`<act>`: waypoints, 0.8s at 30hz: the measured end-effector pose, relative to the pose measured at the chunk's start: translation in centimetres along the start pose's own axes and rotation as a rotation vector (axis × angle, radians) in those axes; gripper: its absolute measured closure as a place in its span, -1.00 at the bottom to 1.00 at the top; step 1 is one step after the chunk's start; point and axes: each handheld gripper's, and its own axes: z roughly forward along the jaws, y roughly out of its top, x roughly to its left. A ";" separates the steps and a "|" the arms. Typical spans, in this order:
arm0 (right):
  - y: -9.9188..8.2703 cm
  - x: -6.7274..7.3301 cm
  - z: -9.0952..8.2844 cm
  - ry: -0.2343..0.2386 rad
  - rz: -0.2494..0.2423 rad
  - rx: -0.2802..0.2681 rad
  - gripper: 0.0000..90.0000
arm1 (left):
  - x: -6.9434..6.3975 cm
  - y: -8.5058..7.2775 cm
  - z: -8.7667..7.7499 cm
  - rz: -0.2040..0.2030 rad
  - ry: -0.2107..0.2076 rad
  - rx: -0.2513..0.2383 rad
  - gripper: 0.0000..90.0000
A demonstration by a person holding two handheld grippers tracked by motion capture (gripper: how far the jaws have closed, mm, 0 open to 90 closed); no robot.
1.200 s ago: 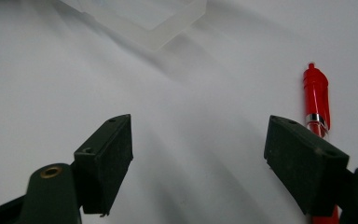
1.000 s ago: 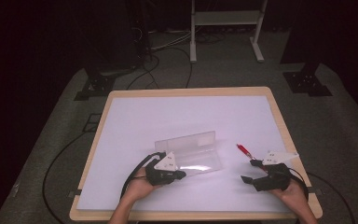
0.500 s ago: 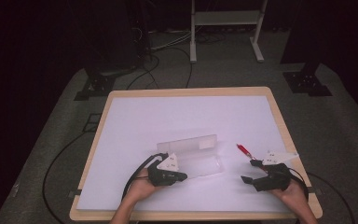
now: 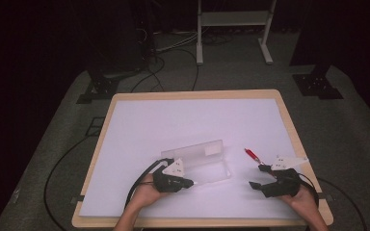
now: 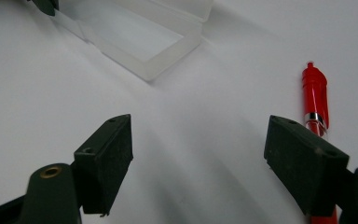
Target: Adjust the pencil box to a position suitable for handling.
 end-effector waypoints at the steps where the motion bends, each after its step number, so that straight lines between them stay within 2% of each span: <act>1: 0.0 0.0 0.0 0.000 0.000 0.000 -0.50 | 0.0 0.0 0.0 -0.003 0.000 -0.002 0.96; 11: 0.1 -0.1 0.0 -0.003 0.002 0.001 -0.50 | 0.0 0.0 -1.0 -0.009 -0.004 -0.040 0.79; 15: 0.1 -0.2 0.1 -0.011 0.005 0.001 -0.50 | 0.0 0.0 -1.6 -0.004 0.007 -0.055 0.73; 24: 0.5 -0.4 0.0 -0.036 0.011 -0.006 -0.50 | -0.3 0.3 -3.8 0.004 0.019 -0.109 0.61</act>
